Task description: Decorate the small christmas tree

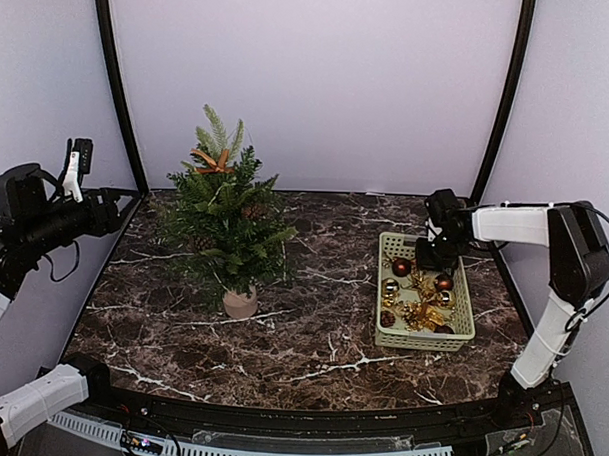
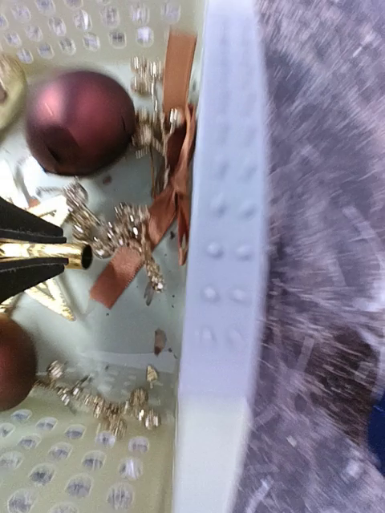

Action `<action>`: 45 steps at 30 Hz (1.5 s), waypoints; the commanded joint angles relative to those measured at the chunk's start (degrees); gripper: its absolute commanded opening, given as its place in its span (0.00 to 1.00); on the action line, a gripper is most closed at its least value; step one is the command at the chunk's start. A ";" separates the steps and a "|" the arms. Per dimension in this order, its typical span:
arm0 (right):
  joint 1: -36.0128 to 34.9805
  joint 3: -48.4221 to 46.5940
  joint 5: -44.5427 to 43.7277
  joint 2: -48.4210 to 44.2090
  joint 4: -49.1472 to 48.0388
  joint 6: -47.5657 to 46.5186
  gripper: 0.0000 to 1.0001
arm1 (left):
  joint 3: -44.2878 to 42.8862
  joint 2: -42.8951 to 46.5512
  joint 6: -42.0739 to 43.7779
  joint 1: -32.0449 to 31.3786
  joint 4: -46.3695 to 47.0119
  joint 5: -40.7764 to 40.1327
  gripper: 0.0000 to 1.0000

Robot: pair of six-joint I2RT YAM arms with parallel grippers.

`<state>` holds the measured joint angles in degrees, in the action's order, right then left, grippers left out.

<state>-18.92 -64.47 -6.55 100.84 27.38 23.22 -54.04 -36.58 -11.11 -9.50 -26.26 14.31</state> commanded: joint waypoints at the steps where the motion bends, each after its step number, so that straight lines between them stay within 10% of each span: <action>1: -0.07 0.85 -0.49 -6.16 0.81 0.66 0.09 | -6.17 -1.78 -0.17 0.18 -0.22 1.31 0.64; 17: -0.72 -0.24 -1.07 0.82 -0.35 -0.86 0.23 | -3.02 -3.28 -3.47 0.09 2.35 5.34 0.64; 45: 0.63 -1.76 0.00 4.62 -2.83 -0.64 0.08 | -3.30 -3.20 -3.80 0.09 1.54 4.16 0.64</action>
<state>-18.68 -65.80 -6.85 107.37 23.18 22.59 -55.79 -39.51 -15.64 -9.52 -25.30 18.61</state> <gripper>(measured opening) 0.113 0.645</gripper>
